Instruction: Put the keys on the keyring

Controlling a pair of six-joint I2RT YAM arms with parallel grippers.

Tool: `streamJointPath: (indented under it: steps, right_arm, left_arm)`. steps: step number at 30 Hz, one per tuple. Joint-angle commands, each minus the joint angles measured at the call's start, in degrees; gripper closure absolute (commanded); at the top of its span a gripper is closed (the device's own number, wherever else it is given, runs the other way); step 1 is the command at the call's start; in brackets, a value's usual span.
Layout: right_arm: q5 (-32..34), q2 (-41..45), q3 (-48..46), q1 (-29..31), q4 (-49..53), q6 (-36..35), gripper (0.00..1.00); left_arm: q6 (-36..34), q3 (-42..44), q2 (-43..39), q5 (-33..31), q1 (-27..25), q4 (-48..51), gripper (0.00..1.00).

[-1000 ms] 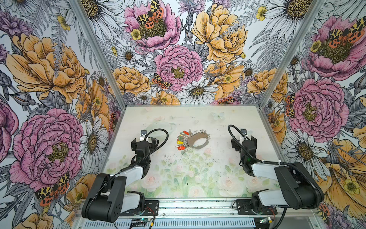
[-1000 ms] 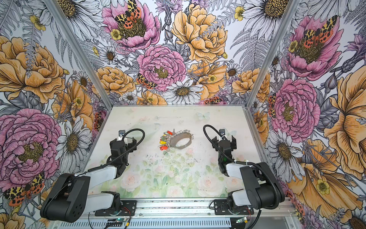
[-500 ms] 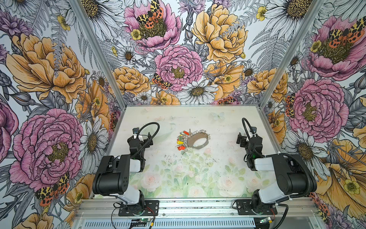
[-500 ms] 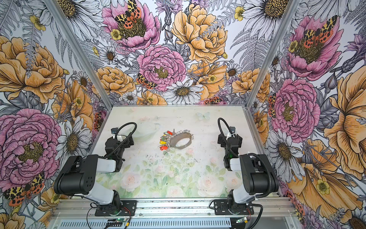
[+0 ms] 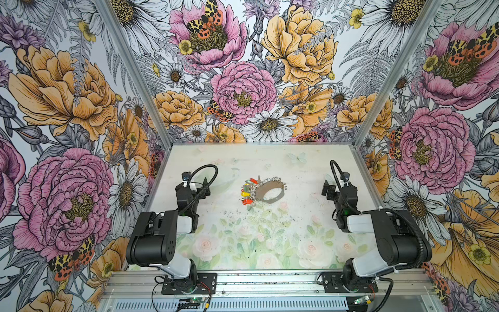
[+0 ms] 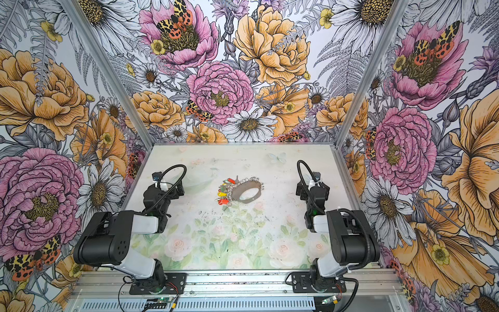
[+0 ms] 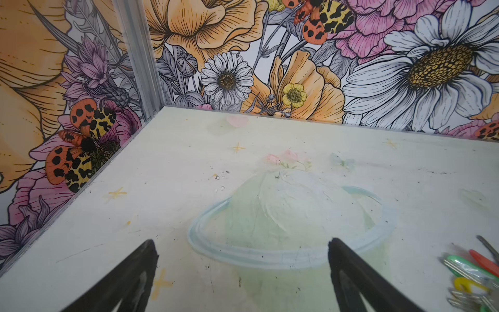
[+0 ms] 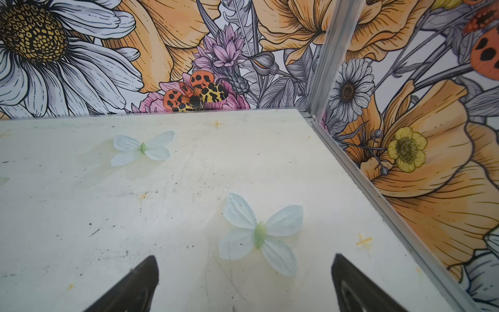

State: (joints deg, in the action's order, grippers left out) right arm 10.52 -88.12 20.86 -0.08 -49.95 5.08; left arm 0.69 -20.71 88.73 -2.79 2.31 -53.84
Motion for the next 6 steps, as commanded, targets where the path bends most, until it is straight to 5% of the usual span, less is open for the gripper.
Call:
streamJointPath:
  steps: [1, 6]
  right_arm:
    - [-1.1, -0.1, 1.5, -0.2, -0.2, -0.1, 0.01]
    - [-1.1, 0.0, 1.2, -0.2, -0.7, -0.1, 0.01]
  left_arm:
    - [-0.3, -0.8, 0.0, 2.1, 0.1, -0.1, 0.01]
    - [-0.3, -0.8, 0.0, 2.1, 0.1, 0.0, 0.01]
